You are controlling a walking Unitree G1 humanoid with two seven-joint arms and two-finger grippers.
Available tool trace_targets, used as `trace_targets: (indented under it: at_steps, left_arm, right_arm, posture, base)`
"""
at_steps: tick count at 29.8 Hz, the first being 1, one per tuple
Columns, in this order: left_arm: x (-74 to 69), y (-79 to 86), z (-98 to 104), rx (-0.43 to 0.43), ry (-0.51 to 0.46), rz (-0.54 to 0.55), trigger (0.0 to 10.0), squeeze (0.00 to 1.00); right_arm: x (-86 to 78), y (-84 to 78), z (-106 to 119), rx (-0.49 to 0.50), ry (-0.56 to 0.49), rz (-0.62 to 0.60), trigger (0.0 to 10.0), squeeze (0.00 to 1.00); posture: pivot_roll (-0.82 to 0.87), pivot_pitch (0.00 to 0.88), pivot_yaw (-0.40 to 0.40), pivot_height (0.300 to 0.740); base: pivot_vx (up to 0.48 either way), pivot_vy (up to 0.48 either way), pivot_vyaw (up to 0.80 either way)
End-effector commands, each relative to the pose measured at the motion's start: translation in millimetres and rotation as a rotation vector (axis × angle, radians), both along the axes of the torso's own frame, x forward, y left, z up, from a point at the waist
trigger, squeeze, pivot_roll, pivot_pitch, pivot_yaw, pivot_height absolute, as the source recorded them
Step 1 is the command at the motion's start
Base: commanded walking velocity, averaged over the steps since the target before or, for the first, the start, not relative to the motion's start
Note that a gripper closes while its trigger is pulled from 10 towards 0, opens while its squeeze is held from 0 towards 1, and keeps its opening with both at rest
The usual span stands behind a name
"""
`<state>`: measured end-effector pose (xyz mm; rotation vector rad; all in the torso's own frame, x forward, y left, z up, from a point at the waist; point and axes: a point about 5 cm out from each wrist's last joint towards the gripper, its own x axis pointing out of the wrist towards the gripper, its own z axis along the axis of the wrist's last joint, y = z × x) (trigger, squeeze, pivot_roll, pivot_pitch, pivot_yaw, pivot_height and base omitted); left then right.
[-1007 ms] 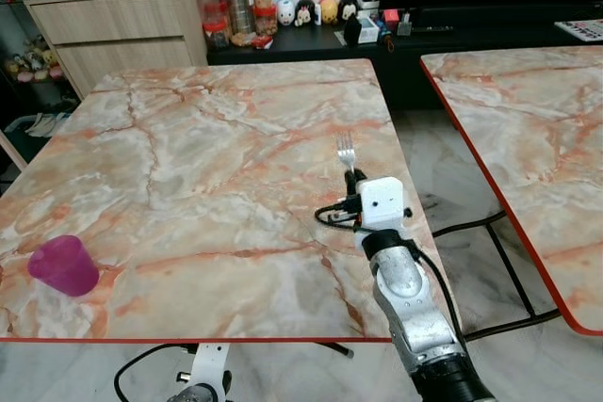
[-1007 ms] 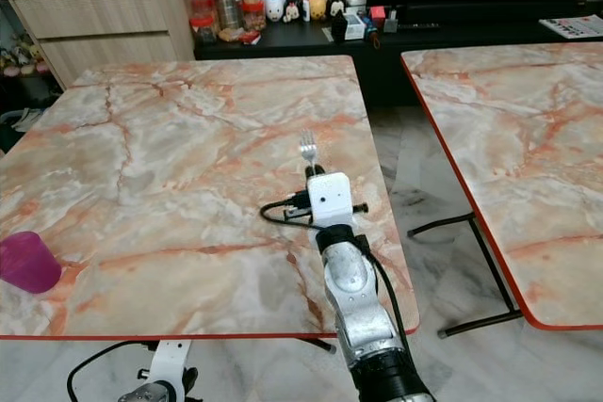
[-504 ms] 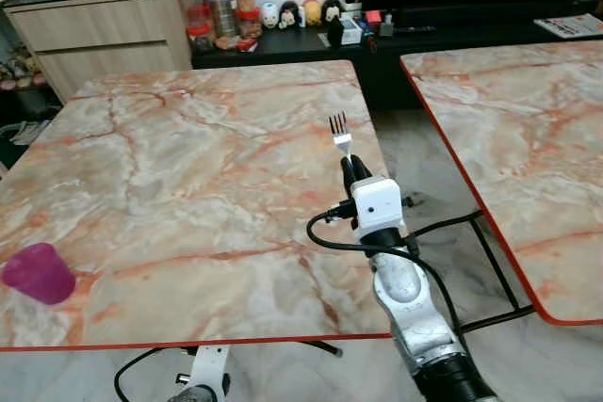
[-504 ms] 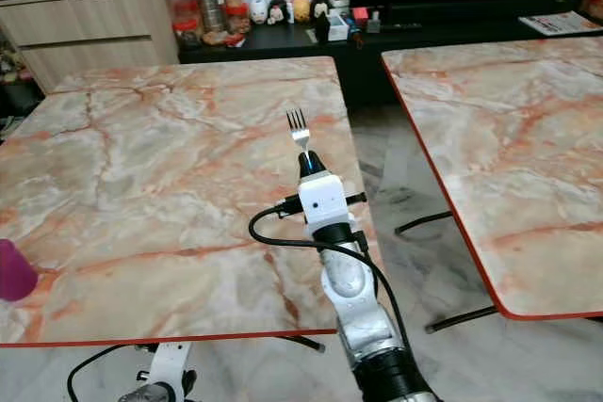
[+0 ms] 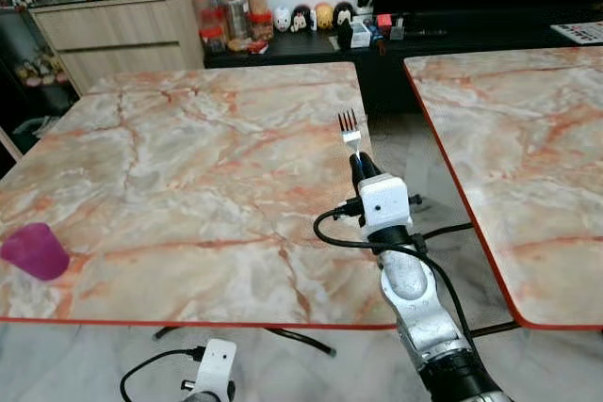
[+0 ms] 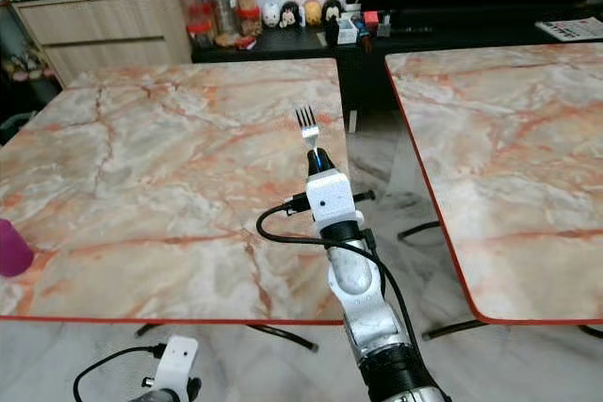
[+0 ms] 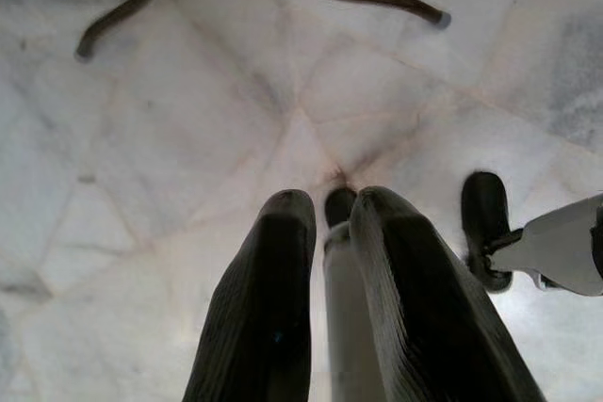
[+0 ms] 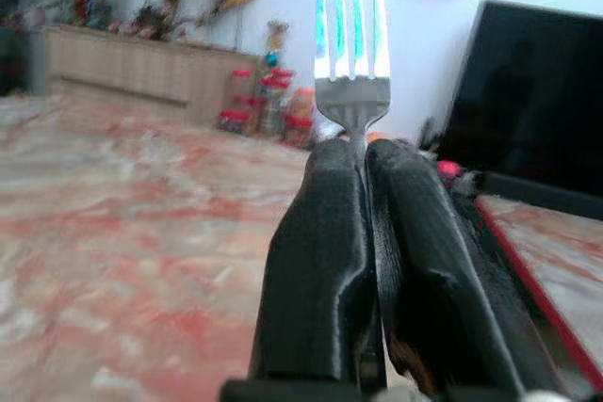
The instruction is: Setting the table
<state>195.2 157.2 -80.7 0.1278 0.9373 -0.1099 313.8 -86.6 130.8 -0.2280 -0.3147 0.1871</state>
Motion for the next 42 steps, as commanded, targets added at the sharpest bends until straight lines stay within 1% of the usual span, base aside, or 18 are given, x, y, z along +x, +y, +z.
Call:
trace_targets:
  at_steps: [1,16,27,42]
  left_arm:
    - [-0.7,5.0,-0.4,0.022,0.012,-0.007,10.0,0.0]
    - [0.3,5.0,0.1,0.024,0.008,-0.008,10.0,0.0]
    - [1.1,4.7,0.6,0.021,0.005,-0.001,10.0,0.0]
    - [2.0,3.7,1.0,0.022,0.0,-0.015,10.0,0.0]
  right_arm:
    - [0.5,4.4,3.5,0.003,-0.015,0.013,10.0,0.0]
    - [2.8,3.9,3.9,0.002,-0.016,0.005,10.0,0.0]
    - [9.9,2.2,9.9,-0.002,-0.029,-0.003,10.0,0.0]
    - [9.7,4.7,10.4,-0.007,-0.035,0.004,10.0,0.0]
  posture:
    - [-0.1,0.0,0.065,0.74]
    - [-0.1,0.0,0.069,0.74]
    - [-0.1,0.0,0.066,0.74]
    - [-0.12,0.0,0.075,0.74]
  base:
    - [0.0,-0.277,0.0]
    - [0.0,-0.278,0.0]
    - [0.0,-0.277,0.0]
    - [0.0,-0.274,0.0]
